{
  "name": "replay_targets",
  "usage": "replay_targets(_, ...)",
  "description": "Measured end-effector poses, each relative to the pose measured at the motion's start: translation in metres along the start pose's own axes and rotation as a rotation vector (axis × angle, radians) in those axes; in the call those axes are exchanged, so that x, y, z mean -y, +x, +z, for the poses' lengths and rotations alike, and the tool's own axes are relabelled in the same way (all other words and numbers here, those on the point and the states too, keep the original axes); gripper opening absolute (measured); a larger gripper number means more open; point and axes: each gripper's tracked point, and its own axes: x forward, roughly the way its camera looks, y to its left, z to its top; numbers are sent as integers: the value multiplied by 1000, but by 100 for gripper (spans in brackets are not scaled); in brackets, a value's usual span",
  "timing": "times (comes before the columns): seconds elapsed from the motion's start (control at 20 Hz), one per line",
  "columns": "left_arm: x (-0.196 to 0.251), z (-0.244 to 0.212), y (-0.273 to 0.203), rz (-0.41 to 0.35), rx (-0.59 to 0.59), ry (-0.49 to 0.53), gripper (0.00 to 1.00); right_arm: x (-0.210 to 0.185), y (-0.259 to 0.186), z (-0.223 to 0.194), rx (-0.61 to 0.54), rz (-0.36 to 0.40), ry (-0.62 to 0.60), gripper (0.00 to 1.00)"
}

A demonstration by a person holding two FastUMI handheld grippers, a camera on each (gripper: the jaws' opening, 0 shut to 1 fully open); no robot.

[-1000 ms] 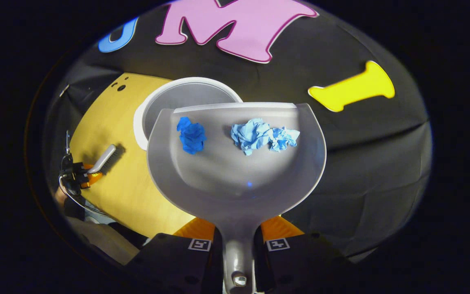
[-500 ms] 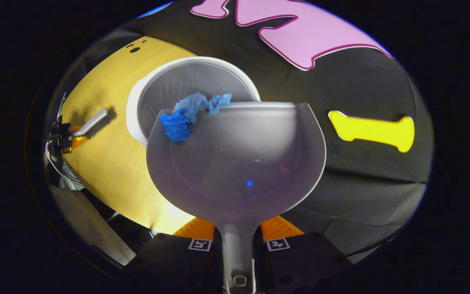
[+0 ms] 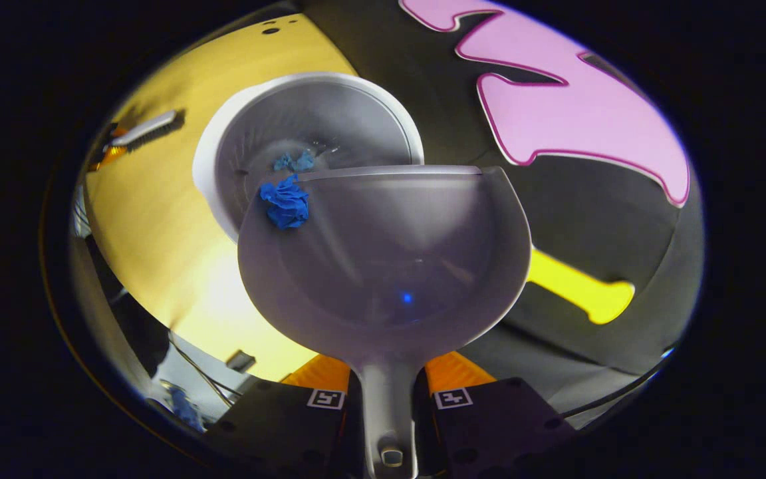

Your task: Pick up the small broom and dustpan from the desktop, sweep the trash into the dustpan with the broom, and then empty the trash into the garbage bin.

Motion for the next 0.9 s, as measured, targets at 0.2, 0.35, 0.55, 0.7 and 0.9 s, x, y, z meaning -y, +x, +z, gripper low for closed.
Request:
replay_targets(0.2, -2, -5, 3, 25, -30, -17, 28, 3, -6, 5, -3, -9, -45, 34)
replay_targets(0.35, -4, -13, 5, 54, -53, -52, 29, 2, -6, 7, -3, -6, -55, 34)
replay_targets(0.55, -6, -16, 6, 48, -40, -70, 29, 2, -4, 5, 4, -12, -44, 34)
replay_targets(0.7, -6, -15, 6, 58, -33, -60, 32, 3, -2, 0, 28, -14, 7, 34)
replay_targets(0.9, -6, -17, 6, 82, -42, -56, 29, -3, -3, -9, 106, 59, 180, 34)
